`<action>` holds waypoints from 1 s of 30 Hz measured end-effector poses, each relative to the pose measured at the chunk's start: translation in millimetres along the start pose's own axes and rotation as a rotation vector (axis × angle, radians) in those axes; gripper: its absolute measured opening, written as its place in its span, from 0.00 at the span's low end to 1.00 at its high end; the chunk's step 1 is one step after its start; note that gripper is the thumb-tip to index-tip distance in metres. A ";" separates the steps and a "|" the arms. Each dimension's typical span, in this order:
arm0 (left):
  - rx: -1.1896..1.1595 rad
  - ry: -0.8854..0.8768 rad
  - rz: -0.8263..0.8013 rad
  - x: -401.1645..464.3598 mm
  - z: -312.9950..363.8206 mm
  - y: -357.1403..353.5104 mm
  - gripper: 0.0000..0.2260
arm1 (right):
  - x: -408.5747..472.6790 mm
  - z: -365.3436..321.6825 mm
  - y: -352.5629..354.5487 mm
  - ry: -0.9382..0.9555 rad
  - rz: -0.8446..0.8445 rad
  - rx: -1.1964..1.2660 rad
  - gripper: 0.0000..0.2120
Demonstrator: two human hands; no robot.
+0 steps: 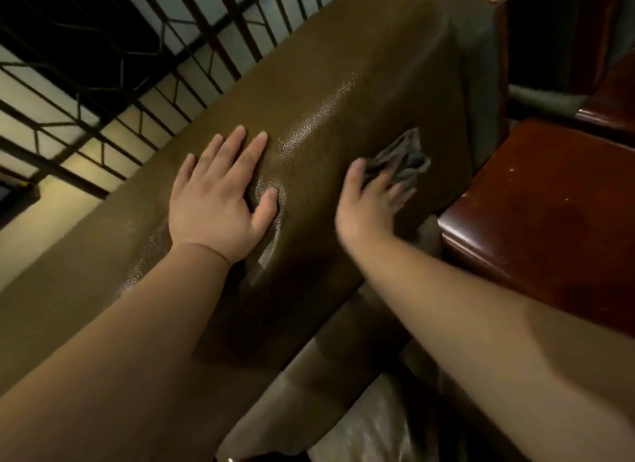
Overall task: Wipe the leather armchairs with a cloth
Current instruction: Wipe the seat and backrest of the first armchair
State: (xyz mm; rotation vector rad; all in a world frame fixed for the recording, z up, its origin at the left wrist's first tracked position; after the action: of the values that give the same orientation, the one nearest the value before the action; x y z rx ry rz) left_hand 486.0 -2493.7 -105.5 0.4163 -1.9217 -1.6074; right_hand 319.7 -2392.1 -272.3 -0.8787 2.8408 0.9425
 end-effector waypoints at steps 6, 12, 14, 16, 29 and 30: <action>0.022 0.054 -0.017 2.2 3.2 -2.1 0.33 | -117.4 -30.1 -52.0 0.543 -0.217 -0.256 0.46; 0.076 0.097 -0.069 0.3 7.3 -9.7 0.33 | 24.7 -15.3 20.8 0.142 0.054 -0.105 0.47; 0.064 0.094 -0.066 -0.5 0.4 -7.0 0.33 | -21.4 -34.7 -2.3 0.278 -0.013 -0.137 0.48; 0.059 0.096 -0.047 -0.3 0.4 -4.9 0.33 | -103.3 -55.7 -21.0 0.580 -0.056 -0.110 0.40; 0.012 0.039 0.004 -1.3 0.8 -6.1 0.32 | -136.5 -73.9 -23.4 0.617 0.202 0.051 0.31; -0.001 0.028 0.006 -0.2 1.6 -5.7 0.32 | -169.9 -68.9 -43.1 0.612 0.078 0.035 0.33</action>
State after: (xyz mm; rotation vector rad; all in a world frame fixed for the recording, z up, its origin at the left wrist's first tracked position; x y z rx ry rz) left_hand 484.4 -2493.6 -111.2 0.4303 -1.8992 -1.5910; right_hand 495.3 -2372.8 -207.0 -1.2421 3.3988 0.7190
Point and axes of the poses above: each hand's wrist, its own x-axis towards the middle knuckle, its own y-axis out of the back of the hand, z = x × y, the point moved 10 cm from there along x, towards the middle knuckle, and after that the axes turned 7 degrees about -x, right-handed, at the moved point
